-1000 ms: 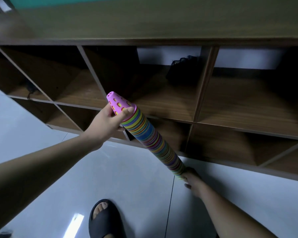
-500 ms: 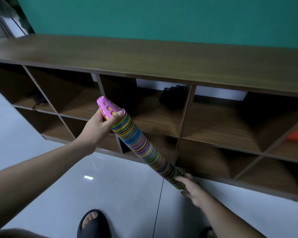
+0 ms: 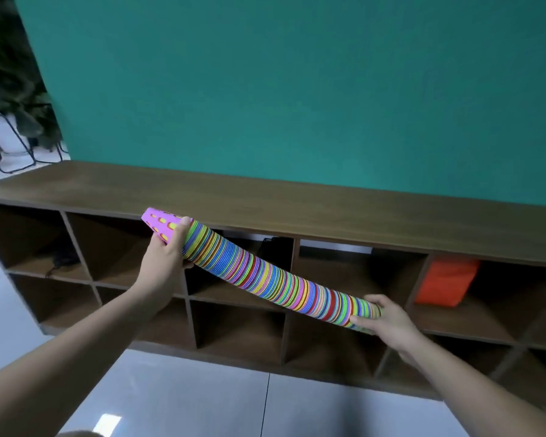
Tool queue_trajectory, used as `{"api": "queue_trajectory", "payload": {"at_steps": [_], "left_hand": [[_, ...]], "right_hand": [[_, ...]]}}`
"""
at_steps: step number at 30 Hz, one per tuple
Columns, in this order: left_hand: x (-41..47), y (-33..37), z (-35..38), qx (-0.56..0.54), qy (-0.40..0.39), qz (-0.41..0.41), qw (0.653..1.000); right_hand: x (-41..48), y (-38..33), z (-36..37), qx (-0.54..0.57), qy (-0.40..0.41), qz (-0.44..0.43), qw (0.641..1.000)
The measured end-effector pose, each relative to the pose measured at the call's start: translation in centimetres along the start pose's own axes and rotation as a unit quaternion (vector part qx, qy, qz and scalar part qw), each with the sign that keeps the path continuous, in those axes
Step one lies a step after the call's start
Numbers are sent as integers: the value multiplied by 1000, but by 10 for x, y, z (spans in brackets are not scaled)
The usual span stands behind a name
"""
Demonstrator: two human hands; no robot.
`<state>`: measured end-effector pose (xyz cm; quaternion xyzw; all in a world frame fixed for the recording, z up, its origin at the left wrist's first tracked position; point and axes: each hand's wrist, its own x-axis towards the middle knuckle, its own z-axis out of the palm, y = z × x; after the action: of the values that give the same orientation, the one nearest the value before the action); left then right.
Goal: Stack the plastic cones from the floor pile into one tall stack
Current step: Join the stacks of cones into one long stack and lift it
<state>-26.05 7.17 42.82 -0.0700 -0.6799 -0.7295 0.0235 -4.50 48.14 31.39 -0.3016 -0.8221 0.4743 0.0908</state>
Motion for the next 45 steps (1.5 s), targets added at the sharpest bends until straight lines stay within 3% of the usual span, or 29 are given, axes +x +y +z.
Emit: {"api": "queue_trajectory", "payload": {"at_steps": [7, 14, 18, 23, 26, 28, 31, 33, 38, 45], "left_hand": [[28, 49, 39, -88, 7, -66, 994], [90, 36, 75, -148, -41, -148, 977], [128, 18, 92, -107, -58, -199, 973], [155, 13, 100, 88, -61, -226, 968], [171, 9, 97, 187, -35, -194, 962], [181, 7, 90, 283, -10, -129, 950], [188, 6, 87, 442, 52, 12, 896], [186, 5, 90, 425, 60, 46, 902], [180, -14, 107, 401, -60, 65, 912], [210, -23, 148, 367, -33, 69, 927]], "right_hand": [[4, -99, -98, -109, 146, -118, 976], [54, -135, -125, -158, 221, -136, 953], [79, -132, -119, -162, 237, -130, 949], [100, -120, -117, -168, 228, -131, 950], [110, -110, -114, -175, 236, -145, 945], [115, -104, -111, -192, 248, -152, 937], [117, -98, -106, -201, 244, -150, 937], [118, -96, -101, -212, 249, -148, 933], [132, -98, -93, -200, 246, -149, 937], [187, -112, -96, -222, 222, -129, 941]]}}
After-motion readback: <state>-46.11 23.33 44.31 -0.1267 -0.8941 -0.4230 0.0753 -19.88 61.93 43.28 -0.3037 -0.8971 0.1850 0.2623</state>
